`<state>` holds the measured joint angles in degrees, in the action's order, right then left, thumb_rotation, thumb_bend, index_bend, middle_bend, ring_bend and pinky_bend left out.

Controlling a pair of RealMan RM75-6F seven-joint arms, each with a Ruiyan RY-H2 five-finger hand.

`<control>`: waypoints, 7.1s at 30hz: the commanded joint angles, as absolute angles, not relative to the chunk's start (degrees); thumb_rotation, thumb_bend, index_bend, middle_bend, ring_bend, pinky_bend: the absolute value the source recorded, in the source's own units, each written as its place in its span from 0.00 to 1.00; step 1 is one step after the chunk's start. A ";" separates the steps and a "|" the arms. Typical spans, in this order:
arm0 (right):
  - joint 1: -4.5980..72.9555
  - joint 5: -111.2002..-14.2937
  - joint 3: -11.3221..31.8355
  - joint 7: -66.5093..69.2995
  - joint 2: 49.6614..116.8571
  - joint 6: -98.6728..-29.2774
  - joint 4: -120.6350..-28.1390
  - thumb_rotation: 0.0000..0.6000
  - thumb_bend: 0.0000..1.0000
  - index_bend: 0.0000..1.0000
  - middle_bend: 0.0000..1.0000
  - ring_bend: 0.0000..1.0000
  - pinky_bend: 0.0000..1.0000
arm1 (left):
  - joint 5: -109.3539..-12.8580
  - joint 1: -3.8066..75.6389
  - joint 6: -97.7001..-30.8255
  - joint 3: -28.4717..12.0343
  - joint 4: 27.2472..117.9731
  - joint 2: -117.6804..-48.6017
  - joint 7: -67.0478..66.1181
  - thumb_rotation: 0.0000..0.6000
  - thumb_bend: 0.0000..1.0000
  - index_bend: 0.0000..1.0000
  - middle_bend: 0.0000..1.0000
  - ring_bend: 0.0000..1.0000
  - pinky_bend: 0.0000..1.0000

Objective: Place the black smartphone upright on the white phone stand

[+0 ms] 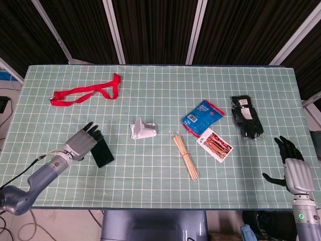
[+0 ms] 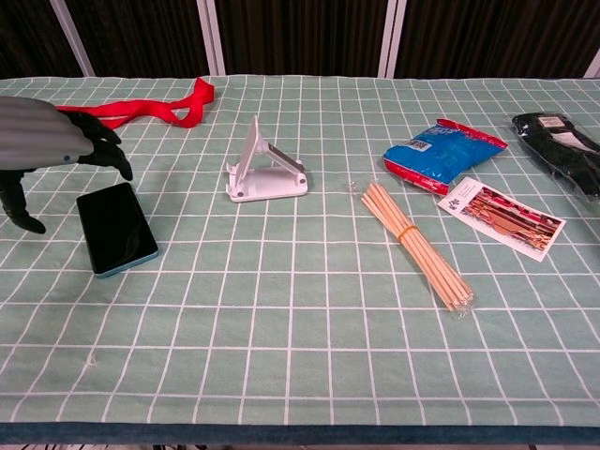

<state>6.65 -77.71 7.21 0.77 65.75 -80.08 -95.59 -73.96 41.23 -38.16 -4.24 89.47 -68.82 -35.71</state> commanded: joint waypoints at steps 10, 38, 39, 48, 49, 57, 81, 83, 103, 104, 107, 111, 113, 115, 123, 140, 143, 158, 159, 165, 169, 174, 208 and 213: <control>6.62 -77.66 7.19 1.21 65.58 -80.02 -95.69 1.00 0.10 0.00 0.00 0.00 0.15 | -72.20 42.38 -39.27 -1.86 86.48 -71.55 -35.02 1.00 0.05 0.19 0.19 0.00 0.00; 6.51 -77.34 7.30 1.35 65.61 -80.21 -95.82 1.00 0.11 0.00 0.00 0.00 0.15 | -74.77 45.64 -38.27 0.53 81.89 -76.26 -29.51 1.00 0.09 0.20 0.18 0.00 0.00; 6.51 -77.34 7.31 1.36 65.60 -80.22 -95.82 1.00 0.11 0.00 0.00 0.00 0.15 | -74.79 45.72 -38.27 0.62 81.82 -76.37 -29.47 1.00 0.10 0.21 0.19 0.00 0.00; 6.49 -77.30 7.35 1.46 65.61 -80.26 -95.82 1.00 0.11 0.00 0.00 0.00 0.15 | -75.26 45.72 -38.99 1.43 81.17 -76.73 -28.33 1.00 0.13 0.29 0.29 0.00 0.00; 6.49 -77.28 7.35 1.49 65.60 -80.24 -95.84 1.00 0.11 0.00 0.00 0.00 0.15 | -75.34 45.70 -39.08 1.52 81.04 -76.78 -28.18 1.00 0.13 0.30 0.30 0.00 0.00; 6.45 -77.36 7.37 1.56 65.61 -80.39 -95.84 1.00 0.11 0.00 0.00 0.00 0.15 | -75.49 45.25 -39.45 2.39 79.73 -77.56 -27.22 1.00 0.15 0.32 0.32 0.00 0.00; 6.23 -77.86 7.46 2.51 65.74 -81.00 -95.67 1.00 0.12 0.00 0.00 0.00 0.15 | -81.61 44.17 -47.43 0.84 80.69 -75.39 -21.15 1.00 0.50 0.58 0.60 0.13 0.00; 6.23 -77.84 7.44 2.61 65.71 -80.94 -95.69 1.00 0.12 0.00 0.00 0.00 0.15 | -81.27 44.36 -47.81 0.11 81.55 -74.67 -21.19 1.00 0.50 0.58 0.60 0.13 0.00; 6.22 -77.81 7.41 3.40 65.45 -80.61 -95.82 1.00 0.12 0.00 0.00 0.00 0.15 | -53.80 44.89 -57.51 -14.92 94.96 -82.55 -24.54 1.00 0.50 0.58 0.61 0.13 0.00; 6.23 -77.79 7.41 3.44 65.44 -80.59 -95.83 1.00 0.12 0.00 0.00 0.00 0.15 | -51.40 45.06 -58.19 -16.01 95.88 -83.34 -24.39 1.00 0.50 0.58 0.61 0.13 0.00; 6.25 -77.73 7.41 3.53 65.41 -80.49 -95.84 1.00 0.12 0.00 0.00 0.00 0.15 | -45.44 45.74 -60.13 -18.79 97.69 -85.35 -24.11 1.00 0.50 0.58 0.61 0.13 0.00; 6.25 -77.70 7.41 3.53 65.36 -80.45 -95.86 1.00 0.12 0.00 0.00 0.00 0.15 | -39.04 47.02 -63.31 -22.06 98.46 -88.34 -24.02 1.00 0.50 0.58 0.61 0.13 0.00; 6.25 -77.68 7.43 3.53 65.37 -80.45 -95.88 1.00 0.12 0.00 0.00 0.00 0.15 | -36.66 47.43 -64.27 -23.46 98.63 -89.50 -23.33 1.00 0.50 0.58 0.61 0.13 0.00; 6.26 -77.64 7.43 3.55 65.37 -80.42 -95.89 1.00 0.12 0.00 0.00 0.00 0.15 | -33.35 47.79 -64.91 -25.33 98.96 -90.63 -22.04 1.00 0.50 0.58 0.61 0.13 0.00; 6.28 -77.56 7.42 3.58 65.35 -80.30 -95.96 1.00 0.12 0.00 0.00 0.00 0.15 | -23.11 49.29 -63.14 -29.67 99.38 -91.30 -19.42 1.00 0.50 0.58 0.61 0.13 0.00; 6.31 -77.31 7.47 3.55 65.30 -80.14 -96.05 1.00 0.12 0.00 0.00 0.00 0.15 | -16.44 50.63 -55.74 -31.02 95.45 -90.76 -12.91 1.00 0.50 0.57 0.61 0.13 0.00; 6.30 -77.23 7.50 3.57 65.29 -80.13 -96.10 1.00 0.12 0.00 0.00 0.00 0.15 | -16.11 50.91 -55.30 -30.75 94.83 -90.65 -12.34 1.00 0.50 0.57 0.61 0.13 0.00; 6.36 -76.81 7.52 3.69 65.17 -79.70 -96.38 1.00 0.12 0.00 0.00 0.00 0.15 | -14.25 51.49 -51.58 -30.37 92.23 -90.09 -8.04 1.00 0.49 0.57 0.61 0.13 0.00; 6.38 -76.81 7.51 3.62 65.17 -79.68 -96.38 1.00 0.12 0.00 0.00 0.00 0.15 | -14.30 51.55 -51.49 -30.30 92.10 -90.10 -7.82 1.00 0.49 0.57 0.61 0.13 0.00; 6.36 -76.85 7.49 3.52 65.17 -79.73 -96.37 1.00 0.12 0.00 0.00 0.00 0.15 | -14.31 52.00 -51.02 -29.83 91.09 -90.32 -6.82 1.00 0.49 0.57 0.61 0.13 0.00; 6.38 -76.78 7.51 3.51 65.19 -79.69 -96.38 1.00 0.12 0.00 0.00 0.00 0.15 | -13.70 52.16 -50.08 -29.62 90.50 -90.37 -5.98 1.00 0.49 0.57 0.61 0.13 0.00; 6.38 -76.76 7.49 3.48 65.17 -79.66 -96.42 1.00 0.12 0.00 0.00 0.00 0.15 | -13.56 52.51 -49.21 -29.07 89.93 -90.32 -5.42 1.00 0.49 0.57 0.60 0.13 0.00; 6.37 -76.66 7.49 3.56 65.11 -79.58 -96.52 1.00 0.12 0.00 0.00 0.00 0.15 | -15.01 53.34 -48.48 -25.95 89.27 -89.57 -3.55 1.00 0.37 0.21 0.19 0.03 0.00; 6.35 -76.73 7.46 3.56 65.10 -79.62 -96.53 1.00 0.12 0.00 0.00 0.00 0.15 | -15.70 53.27 -48.46 -25.71 89.40 -89.32 -3.33 1.00 0.36 0.19 0.18 0.03 0.00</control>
